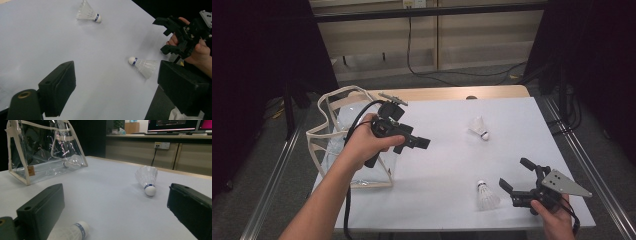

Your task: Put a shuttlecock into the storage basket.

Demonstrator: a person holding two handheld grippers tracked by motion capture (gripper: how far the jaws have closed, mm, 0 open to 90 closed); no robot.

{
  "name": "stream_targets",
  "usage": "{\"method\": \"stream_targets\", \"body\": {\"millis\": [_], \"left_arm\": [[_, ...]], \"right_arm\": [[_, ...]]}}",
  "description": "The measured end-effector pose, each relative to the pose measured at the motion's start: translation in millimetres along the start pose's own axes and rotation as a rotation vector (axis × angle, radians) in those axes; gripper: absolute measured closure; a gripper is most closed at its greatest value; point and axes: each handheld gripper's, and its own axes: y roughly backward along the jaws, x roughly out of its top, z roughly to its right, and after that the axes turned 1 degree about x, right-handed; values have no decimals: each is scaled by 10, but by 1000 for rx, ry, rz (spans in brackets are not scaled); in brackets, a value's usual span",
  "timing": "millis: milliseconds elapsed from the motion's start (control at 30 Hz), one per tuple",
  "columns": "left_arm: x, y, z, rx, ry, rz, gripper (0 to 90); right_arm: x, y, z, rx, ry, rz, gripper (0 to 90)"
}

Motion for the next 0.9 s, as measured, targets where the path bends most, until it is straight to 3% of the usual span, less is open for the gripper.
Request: {"method": "stream_targets", "body": {"millis": [900], "left_arm": [[-217, -282, -31, -10, 9, -18, 146]], "right_arm": [[0, 0, -2, 2, 3, -2, 9]]}}
